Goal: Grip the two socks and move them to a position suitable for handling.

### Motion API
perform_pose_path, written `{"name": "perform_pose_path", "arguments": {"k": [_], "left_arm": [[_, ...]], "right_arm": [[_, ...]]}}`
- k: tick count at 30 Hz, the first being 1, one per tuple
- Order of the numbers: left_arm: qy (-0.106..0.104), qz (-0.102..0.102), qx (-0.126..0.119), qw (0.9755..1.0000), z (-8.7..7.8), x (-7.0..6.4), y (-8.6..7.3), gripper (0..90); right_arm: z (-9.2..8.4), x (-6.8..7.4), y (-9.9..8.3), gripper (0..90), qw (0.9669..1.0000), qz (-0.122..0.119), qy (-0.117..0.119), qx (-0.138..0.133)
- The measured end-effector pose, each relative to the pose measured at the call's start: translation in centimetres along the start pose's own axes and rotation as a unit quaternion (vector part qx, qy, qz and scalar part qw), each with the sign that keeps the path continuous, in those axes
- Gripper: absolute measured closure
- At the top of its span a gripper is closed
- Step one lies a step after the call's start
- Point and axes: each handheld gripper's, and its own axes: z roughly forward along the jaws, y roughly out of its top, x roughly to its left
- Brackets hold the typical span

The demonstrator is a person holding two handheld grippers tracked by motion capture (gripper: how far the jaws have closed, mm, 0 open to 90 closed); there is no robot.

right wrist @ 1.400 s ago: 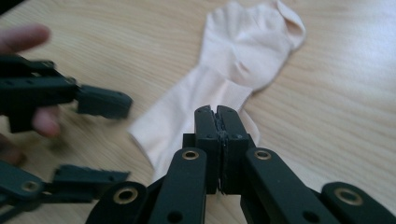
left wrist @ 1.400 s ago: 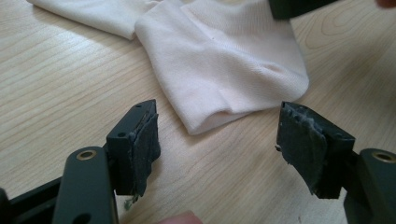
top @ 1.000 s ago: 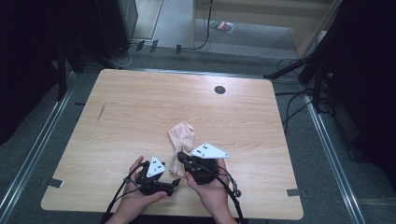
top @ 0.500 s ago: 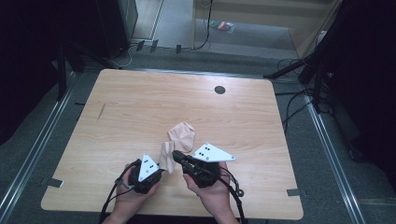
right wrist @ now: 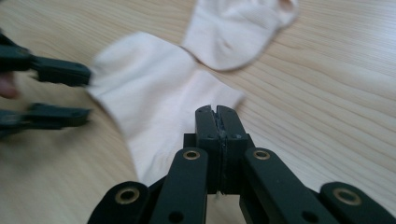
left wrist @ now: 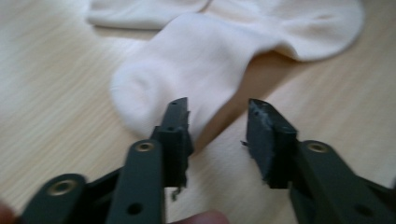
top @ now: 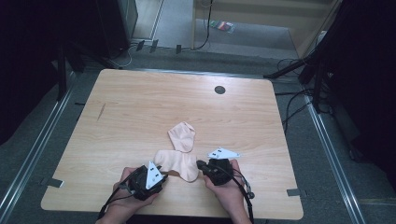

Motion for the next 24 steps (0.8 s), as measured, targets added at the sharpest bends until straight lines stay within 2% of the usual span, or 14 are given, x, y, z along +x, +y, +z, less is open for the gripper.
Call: {"name": "perform_pose_path", "arguments": {"k": [1,2,4,5,8,10,11,12,14,15,16,17,22,24], "left_arm": [[-0.05,-0.009,-0.008,0.9987,-0.2,0.4,0.0,48.1],[-0.05,-0.009,-0.008,0.9987,-0.2,0.4,0.0,45.6],[-0.091,-0.026,-0.022,0.9952,-0.6,1.1,-0.2,43.4],[-0.123,-0.046,-0.035,0.9907,-1.0,2.0,-0.2,38.2],[-0.139,-0.071,-0.056,0.9861,-1.4,3.2,-0.4,36.2],[-0.143,-0.141,-0.099,0.9745,-1.7,5.4,-0.8,37.1],[-0.143,-0.141,-0.099,0.9745,-1.7,5.4,-0.8,39.1],[-0.132,-0.167,-0.108,0.9711,-1.5,6.0,-0.9,39.1],[-0.098,-0.208,-0.108,0.967,-0.9,7.2,-1.1,42.9],[-0.088,-0.247,-0.093,0.9605,0.1,8.1,-1.3,45.6],[-0.088,-0.247,-0.093,0.9605,0.1,8.1,-1.3,46.6],[-0.096,-0.268,-0.083,0.9549,0.8,8.5,-1.4,47.4],[-0.096,-0.268,-0.056,0.9571,1.7,7.9,-1.2,59.9],[-0.103,-0.256,-0.051,0.96,2.0,7.4,-0.9,68.7]], "right_arm": [[-0.2,-0.6,-0.1,90.0,0.9999,-0.007,-0.012,0.009],[-0.3,-0.8,-0.2,90.0,0.9998,-0.011,-0.014,0.013],[-0.3,-1.1,-0.2,90.0,0.9996,-0.013,-0.018,0.017],[-0.3,-1.5,-0.3,86.4,0.9993,-0.018,-0.019,0.027],[-0.5,-2.0,-0.4,70.8,0.9991,-0.012,-0.038,0.016],[-1.4,-2.6,-0.4,66.9,0.9987,0.02,-0.044,-0.014],[-1.6,-2.7,-0.5,65.6,0.9984,0.03,-0.043,-0.022],[-1.6,-2.7,-0.5,65.6,0.9984,0.03,-0.043,-0.022],[-1.8,-2.5,-0.7,60.0,0.9984,0.041,-0.033,-0.023],[-1.3,-2.2,-0.9,54.3,0.9988,0.039,-0.028,-0.009],[-1.3,-2.2,-0.9,54.3,0.9988,0.039,-0.028,-0.009],[-0.6,-1.9,-1.0,51.7,0.9987,0.041,-0.031,0.003],[0.6,-1.0,-1.2,57.8,0.9989,0.029,-0.029,0.022],[1.2,-0.6,-1.4,71.7,0.9989,0.024,-0.032,0.027]]}}
